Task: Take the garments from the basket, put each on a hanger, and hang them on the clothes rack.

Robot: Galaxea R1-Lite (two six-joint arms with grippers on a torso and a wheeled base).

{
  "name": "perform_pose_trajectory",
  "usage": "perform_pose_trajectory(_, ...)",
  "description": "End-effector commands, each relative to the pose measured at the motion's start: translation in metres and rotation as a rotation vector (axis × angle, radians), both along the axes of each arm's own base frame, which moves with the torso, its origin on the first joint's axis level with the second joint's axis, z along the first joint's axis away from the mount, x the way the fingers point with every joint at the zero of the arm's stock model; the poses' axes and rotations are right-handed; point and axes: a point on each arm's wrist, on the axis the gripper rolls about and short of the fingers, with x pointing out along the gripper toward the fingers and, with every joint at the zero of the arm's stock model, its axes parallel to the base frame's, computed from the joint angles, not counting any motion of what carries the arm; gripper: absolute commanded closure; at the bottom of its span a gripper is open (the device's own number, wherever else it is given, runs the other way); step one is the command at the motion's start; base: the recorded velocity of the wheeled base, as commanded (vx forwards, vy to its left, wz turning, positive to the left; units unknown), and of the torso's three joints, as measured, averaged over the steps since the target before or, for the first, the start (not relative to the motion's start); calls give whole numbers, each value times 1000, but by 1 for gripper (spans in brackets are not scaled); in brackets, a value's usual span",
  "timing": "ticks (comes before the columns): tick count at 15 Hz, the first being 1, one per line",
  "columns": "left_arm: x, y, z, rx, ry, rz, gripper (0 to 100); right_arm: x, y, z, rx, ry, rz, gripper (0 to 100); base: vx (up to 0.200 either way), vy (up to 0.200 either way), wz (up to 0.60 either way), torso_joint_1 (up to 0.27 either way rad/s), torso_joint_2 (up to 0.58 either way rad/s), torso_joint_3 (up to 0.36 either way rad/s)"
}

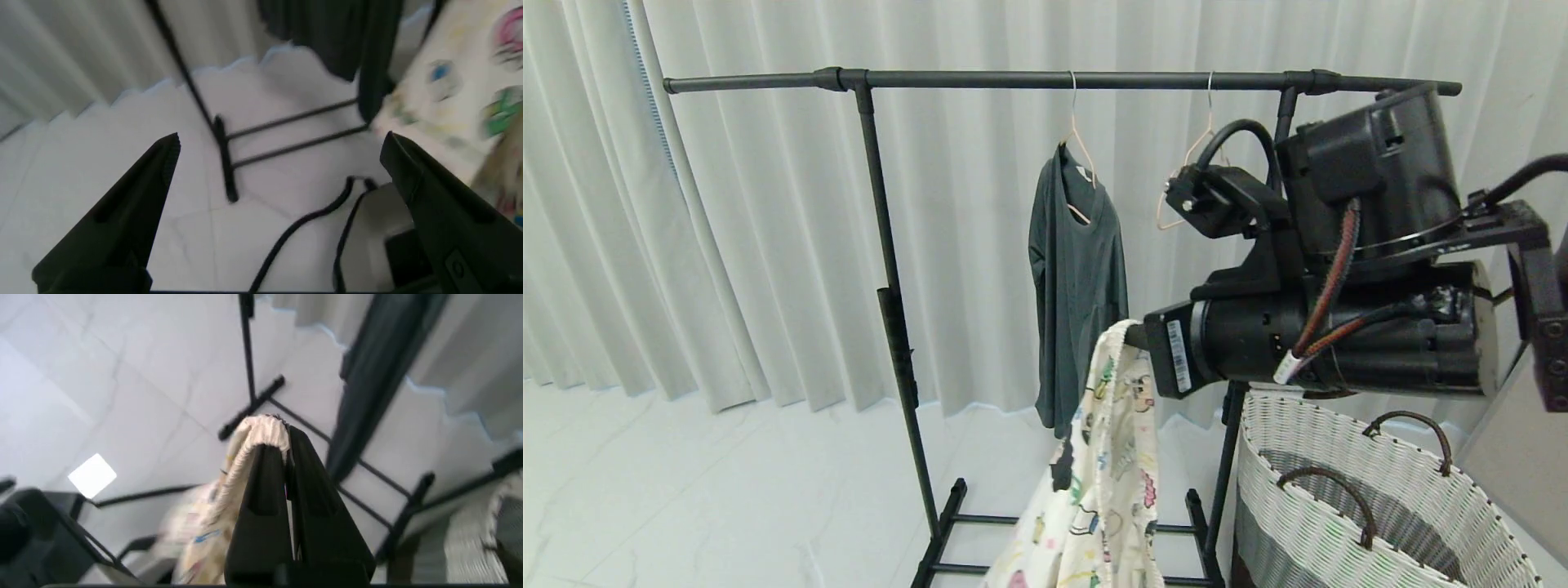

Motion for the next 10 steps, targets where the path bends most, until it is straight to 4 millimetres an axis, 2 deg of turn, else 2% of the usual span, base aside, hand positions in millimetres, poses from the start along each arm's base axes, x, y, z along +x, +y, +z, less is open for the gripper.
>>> perform_pose_trajectory(1, 6, -4, 41, -53, -85, -29, 0, 5, 31, -2, 9, -6, 39, 100, 0, 0, 0, 0, 0, 0)
perform_pose_trajectory(2, 14, -8, 63, -76, -100, -43, 0, 4, 38, 2, 22, -15, 51, 100, 0, 0, 0, 0, 0, 0)
perform_pose_trajectory(4, 31, -22, 100, -114, -96, -188, 0, 1, 51, 6, 38, -28, 79, 100, 0, 0, 0, 0, 0, 0)
perform_pose_trajectory(5, 37, -28, 109, -120, -90, -228, 0, 0, 54, 7, 42, -33, 84, 100, 0, 0, 0, 0, 0, 0)
perform_pose_trajectory(6, 54, -44, 126, -136, -53, -292, 0, -2, 59, 11, 58, -43, 96, 100, 0, 0, 0, 0, 0, 0)
perform_pose_trajectory(8, 79, -73, 146, -229, 3, -338, 0, -4, 63, 19, 83, -58, 109, 100, 0, 0, 0, 0, 0, 0)
perform_pose_trajectory(10, 104, -105, 147, -313, 28, -330, 0, -4, 64, 25, 101, -70, 107, 100, 0, 0, 0, 0, 0, 0)
